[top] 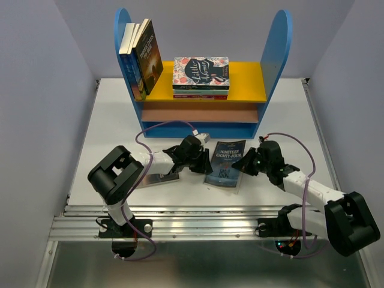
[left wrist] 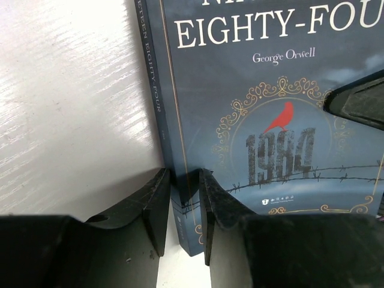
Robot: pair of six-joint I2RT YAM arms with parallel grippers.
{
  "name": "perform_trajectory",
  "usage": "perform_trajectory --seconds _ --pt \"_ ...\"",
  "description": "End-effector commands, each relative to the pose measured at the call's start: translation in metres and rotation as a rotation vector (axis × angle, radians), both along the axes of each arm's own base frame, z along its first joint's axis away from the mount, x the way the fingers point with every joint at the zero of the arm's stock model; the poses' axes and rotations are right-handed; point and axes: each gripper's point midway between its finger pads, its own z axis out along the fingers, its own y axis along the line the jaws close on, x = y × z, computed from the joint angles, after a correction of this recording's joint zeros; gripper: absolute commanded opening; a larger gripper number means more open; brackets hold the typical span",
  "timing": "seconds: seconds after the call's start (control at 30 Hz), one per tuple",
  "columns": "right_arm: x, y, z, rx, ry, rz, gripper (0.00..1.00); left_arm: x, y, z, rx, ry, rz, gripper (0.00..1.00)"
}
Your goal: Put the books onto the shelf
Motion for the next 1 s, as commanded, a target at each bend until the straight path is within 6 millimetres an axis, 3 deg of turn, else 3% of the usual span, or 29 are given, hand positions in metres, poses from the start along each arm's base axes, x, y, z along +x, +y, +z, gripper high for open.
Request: perform_trajectory --seconds 0.0,0.1,0.13,0.2,0.23,0.27,0.3,0.33,0.5,0.57,0.6,0.63,0.7,0.8,0.9,0.97 --pt "0.005 0.009 0.028 0.035 -0.097 0.044 0.01 -0.013 -0.004 0.003 0.011 0.006 -0.036 0.35" --pt "0.008 0.008 0.053 0.015 -0.186 0.078 0.01 -0.013 -0.005 0.026 -0.032 -0.029 -0.038 0.38" --pt "0.007 0.008 0.064 0.007 -0.211 0.09 0.01 -0.013 -0.006 0.048 -0.079 -0.066 -0.044 0.46" --pt "0.002 0.005 0.088 -0.005 -0.296 0.124 0.01 -0.017 -0.003 0.065 -0.128 -0.09 -0.035 0.66" --pt "0.001 0.003 0.097 -0.015 -0.333 0.135 0.01 -0.018 -0.001 0.089 -0.179 -0.131 -0.027 0.92" --pt "-0.001 0.001 0.12 -0.007 -0.399 0.133 0.01 -0.019 0.005 0.094 -0.187 -0.138 0.0 0.99" --pt "-0.003 0.001 0.13 -0.002 -0.433 0.143 0.01 -0.019 0.009 0.103 -0.205 -0.157 0.016 0.99" --pt "-0.005 0.001 0.139 -0.002 -0.471 0.154 0.01 -0.019 0.014 0.125 -0.243 -0.198 0.036 0.99" --pt "-0.029 0.012 0.213 0.113 -0.682 0.258 0.01 -0.007 0.046 0.162 -0.291 -0.302 0.161 0.99" --pt "-0.04 0.015 0.236 0.153 -0.747 0.302 0.01 -0.007 0.05 0.188 -0.38 -0.342 0.158 0.99" --pt "-0.048 0.019 0.251 0.179 -0.783 0.338 0.01 -0.011 0.05 0.192 -0.421 -0.332 0.125 0.99" --pt "-0.05 0.02 0.256 0.2 -0.786 0.348 0.01 -0.012 0.048 0.214 -0.507 -0.369 0.105 0.99" --pt "-0.059 0.025 0.27 0.237 -0.831 0.398 0.01 -0.019 0.043 0.23 -0.57 -0.387 0.051 0.99" --pt "-0.074 0.03 0.298 0.325 -0.919 0.456 0.01 -0.014 0.044 0.237 -0.563 -0.406 0.052 0.99" --pt "-0.08 0.032 0.308 0.37 -0.923 0.472 0.01 -0.014 0.044 0.243 -0.593 -0.416 0.039 0.99" --pt "-0.079 0.034 0.303 0.392 -0.894 0.468 0.01 -0.021 0.04 0.248 -0.629 -0.41 -0.008 0.99"
